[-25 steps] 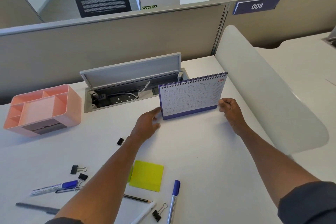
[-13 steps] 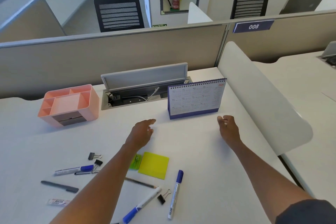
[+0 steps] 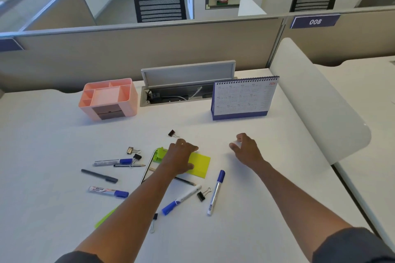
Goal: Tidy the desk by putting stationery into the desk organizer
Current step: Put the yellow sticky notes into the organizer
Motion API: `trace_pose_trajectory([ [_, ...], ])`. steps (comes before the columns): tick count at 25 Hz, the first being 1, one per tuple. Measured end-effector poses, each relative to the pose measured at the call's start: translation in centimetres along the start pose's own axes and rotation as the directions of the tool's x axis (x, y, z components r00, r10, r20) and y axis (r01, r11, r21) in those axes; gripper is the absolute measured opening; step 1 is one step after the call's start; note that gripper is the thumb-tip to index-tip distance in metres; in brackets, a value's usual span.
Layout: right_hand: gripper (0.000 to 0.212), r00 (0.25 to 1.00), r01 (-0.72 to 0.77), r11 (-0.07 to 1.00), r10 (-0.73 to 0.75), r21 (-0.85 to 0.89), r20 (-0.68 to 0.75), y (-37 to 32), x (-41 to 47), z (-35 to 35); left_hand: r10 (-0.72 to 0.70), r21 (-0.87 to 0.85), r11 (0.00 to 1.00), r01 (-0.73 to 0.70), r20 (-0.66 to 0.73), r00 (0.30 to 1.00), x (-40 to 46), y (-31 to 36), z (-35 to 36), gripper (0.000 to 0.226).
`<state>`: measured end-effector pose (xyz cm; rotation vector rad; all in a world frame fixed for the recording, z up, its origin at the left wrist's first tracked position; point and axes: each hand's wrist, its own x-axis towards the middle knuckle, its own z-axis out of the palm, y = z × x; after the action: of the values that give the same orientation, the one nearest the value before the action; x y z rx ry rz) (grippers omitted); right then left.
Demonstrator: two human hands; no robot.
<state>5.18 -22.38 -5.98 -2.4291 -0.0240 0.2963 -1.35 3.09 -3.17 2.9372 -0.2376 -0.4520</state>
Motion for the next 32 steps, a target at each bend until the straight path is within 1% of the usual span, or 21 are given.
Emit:
trace_pose_trajectory([
  [3,0.049,0.995,0.05,0.997,-0.045,-0.054,0.085,-0.8,-0.6,0.9,0.034,0.15,0.988,-0.037,0.026,0.999,-0.4,0.7,0.4,0.074],
  [6,0.051,0.987,0.088,0.993,-0.077,-0.077,0.142,-1.3,-1.1,1.2,0.018,0.221,0.975,-0.026,0.038,0.999,-0.7,1.2,0.7,0.074],
  [11,0.052,0.982,0.099,0.992,-0.084,-0.083,0.168,-1.3,-1.8,1.3,-0.026,0.249,0.968,0.028,-0.01,1.0,-0.7,1.8,1.1,0.072],
  [15,0.052,0.98,0.115,0.987,-0.094,-0.109,0.177,-1.3,-2.0,1.5,-0.025,0.275,0.96,0.044,-0.071,0.997,-0.8,1.9,1.2,0.07],
  [17,0.053,0.98,0.106,0.988,-0.084,-0.111,0.182,-1.4,-2.0,1.4,-0.01,0.284,0.958,0.04,-0.107,0.994,-0.6,2.1,1.0,0.065],
  [19,0.054,0.984,0.084,0.99,-0.064,-0.115,0.164,-1.7,-2.2,1.7,0.028,0.292,0.956,0.014,-0.137,0.99,-0.3,1.9,0.6,0.056],
  [22,0.055,0.989,0.055,0.993,-0.04,-0.101,0.142,-2.0,-2.5,2.2,0.065,0.293,0.956,-0.009,-0.181,0.981,0.3,1.7,0.5,0.031],
  [24,0.054,0.988,0.05,0.995,-0.037,-0.088,0.148,-1.9,-2.7,2.3,0.053,0.272,0.962,0.008,-0.216,0.975,0.4,1.9,0.7,0.018],
  [26,0.053,0.989,0.051,0.996,-0.039,-0.078,0.139,-1.8,-2.9,2.7,0.04,0.219,0.976,0.017,-0.251,0.967,0.5,2.1,0.9,0.016],
  [28,0.05,0.994,0.054,0.996,-0.047,-0.071,0.1,-1.9,-3.1,3.1,0.039,0.143,0.99,0.0,-0.27,0.962,0.9,2.0,0.6,0.017],
  [30,0.043,0.998,0.061,0.998,-0.061,-0.012,0.03,-2.2,-3.4,3.4,0.004,0.039,0.999,0.007,-0.288,0.958,1.0,1.8,-0.2,0.017],
  [32,0.037,0.995,0.1,0.992,-0.098,0.078,-0.021,-3.0,-3.6,3.2,-0.063,-0.106,0.994,0.032,-0.306,0.95,1.1,1.5,-1.2,0.014],
])
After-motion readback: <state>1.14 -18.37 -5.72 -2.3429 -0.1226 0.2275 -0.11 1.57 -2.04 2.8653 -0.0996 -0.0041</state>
